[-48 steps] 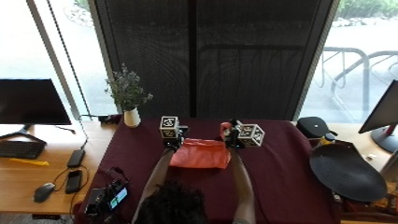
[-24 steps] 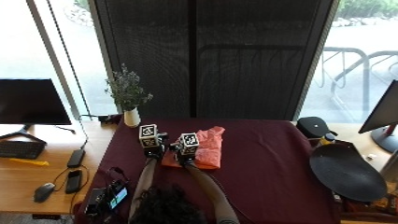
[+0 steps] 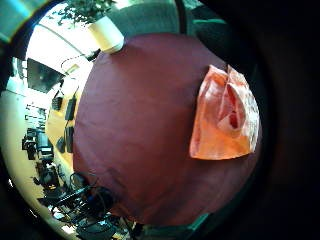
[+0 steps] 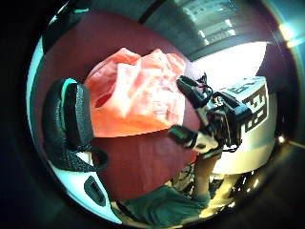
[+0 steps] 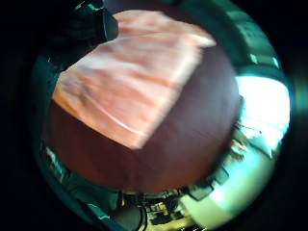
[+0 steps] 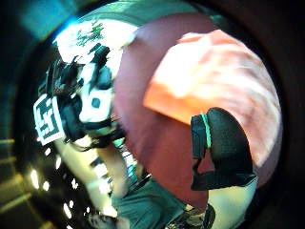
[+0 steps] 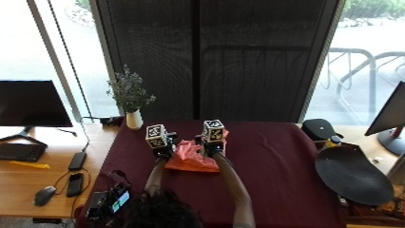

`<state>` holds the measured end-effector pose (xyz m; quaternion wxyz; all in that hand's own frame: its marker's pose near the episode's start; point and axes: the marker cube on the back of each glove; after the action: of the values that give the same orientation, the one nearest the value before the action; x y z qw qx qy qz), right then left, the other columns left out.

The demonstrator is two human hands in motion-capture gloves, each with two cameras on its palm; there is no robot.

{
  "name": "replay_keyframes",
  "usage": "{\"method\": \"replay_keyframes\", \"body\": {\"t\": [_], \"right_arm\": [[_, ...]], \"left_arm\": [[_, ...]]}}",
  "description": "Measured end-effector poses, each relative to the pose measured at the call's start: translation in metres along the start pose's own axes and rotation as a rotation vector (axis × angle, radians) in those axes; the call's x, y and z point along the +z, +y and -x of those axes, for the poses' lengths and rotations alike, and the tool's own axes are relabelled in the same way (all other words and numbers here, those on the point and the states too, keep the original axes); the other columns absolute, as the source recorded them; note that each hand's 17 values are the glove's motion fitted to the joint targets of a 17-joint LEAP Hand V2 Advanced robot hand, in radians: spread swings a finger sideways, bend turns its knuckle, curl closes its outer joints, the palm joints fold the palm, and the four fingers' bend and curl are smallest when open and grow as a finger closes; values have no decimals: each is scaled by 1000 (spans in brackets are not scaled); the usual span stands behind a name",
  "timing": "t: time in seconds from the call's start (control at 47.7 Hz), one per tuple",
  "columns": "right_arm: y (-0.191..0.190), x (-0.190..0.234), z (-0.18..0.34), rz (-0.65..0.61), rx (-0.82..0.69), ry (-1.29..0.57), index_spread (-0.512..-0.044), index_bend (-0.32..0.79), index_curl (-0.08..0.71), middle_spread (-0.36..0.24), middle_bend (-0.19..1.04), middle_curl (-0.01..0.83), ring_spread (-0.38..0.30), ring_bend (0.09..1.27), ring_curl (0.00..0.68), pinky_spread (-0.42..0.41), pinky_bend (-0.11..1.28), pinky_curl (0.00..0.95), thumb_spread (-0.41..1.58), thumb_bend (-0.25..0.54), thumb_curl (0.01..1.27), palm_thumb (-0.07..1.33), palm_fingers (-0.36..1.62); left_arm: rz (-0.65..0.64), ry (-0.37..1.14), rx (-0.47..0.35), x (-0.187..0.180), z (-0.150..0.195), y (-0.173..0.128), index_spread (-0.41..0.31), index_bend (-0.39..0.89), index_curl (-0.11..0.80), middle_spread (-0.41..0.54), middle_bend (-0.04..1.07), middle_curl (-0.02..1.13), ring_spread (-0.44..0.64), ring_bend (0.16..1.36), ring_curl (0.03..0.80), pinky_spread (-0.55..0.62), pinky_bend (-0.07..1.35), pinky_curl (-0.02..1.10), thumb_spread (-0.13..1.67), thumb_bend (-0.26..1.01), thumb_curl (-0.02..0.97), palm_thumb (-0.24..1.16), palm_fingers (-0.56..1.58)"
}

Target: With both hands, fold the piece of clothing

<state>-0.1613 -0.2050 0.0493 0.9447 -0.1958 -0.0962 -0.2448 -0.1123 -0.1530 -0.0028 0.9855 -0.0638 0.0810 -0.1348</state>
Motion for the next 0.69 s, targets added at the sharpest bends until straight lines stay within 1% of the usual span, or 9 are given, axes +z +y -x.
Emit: {"method": "replay_keyframes", "body": {"t": [0.042,0.084,0.105,0.147,0.252,0.336,0.483,0.608,0.692], "right_arm": [[13,-16,-15,-21,161,141,-363,124,137,-134,163,349,-58,552,405,63,747,372,1133,-39,499,837,408],[27,-33,-29,-61,271,270,-359,175,164,-104,199,360,-31,479,385,108,711,364,1170,-35,484,807,373],[35,-43,-37,-94,327,342,-362,155,164,-102,187,357,-24,481,385,114,716,363,1184,-30,479,801,374],[52,-61,-51,-160,428,460,-353,211,194,-80,206,363,-6,427,362,148,664,343,1207,-30,468,776,405],[90,-88,-67,-285,565,546,-349,209,234,-58,203,369,20,369,339,193,597,320,1258,-20,444,744,434],[108,-96,-76,-373,613,526,-347,210,265,-49,203,375,40,308,325,215,561,311,1288,-15,432,731,429],[106,-75,-114,-348,617,468,-346,194,303,-40,169,365,71,258,316,239,527,305,1336,-11,412,712,419],[122,-77,-117,-363,618,479,-349,159,312,-31,169,359,91,235,314,254,531,313,1358,-16,399,687,376],[129,-81,-118,-386,621,462,-350,147,311,-28,174,355,102,232,316,258,532,316,1365,-14,391,674,351]], "left_arm": [[-12,8,19,-2,-8,-2,-106,137,324,-135,231,441,63,529,351,327,345,351,1588,86,211,326,414],[-59,2,51,-4,-17,-6,-111,153,329,-130,229,440,64,524,349,326,334,349,1577,92,218,340,428],[-81,-11,66,-5,-22,-8,-108,140,327,-129,228,439,64,524,347,326,336,350,1583,94,218,340,423],[-106,-41,93,-6,-32,-8,-112,149,330,-126,231,441,64,517,345,325,325,349,1574,100,225,357,436],[-155,-91,144,-7,-57,0,-114,147,335,-121,222,442,69,513,344,325,311,349,1562,107,239,379,445],[-144,-140,151,-6,-67,11,-114,147,337,-119,219,442,73,507,342,331,302,349,1541,108,249,396,453],[-52,-81,239,-2,-85,39,-115,141,338,-117,212,441,77,499,341,334,290,351,1515,101,263,407,459],[-248,-130,249,-9,-83,23,-115,138,338,-116,203,443,78,497,341,336,285,354,1499,98,272,422,459],[-200,-127,251,7,-78,11,-115,137,338,-116,200,443,79,496,340,337,281,356,1492,94,277,427,460]]}}
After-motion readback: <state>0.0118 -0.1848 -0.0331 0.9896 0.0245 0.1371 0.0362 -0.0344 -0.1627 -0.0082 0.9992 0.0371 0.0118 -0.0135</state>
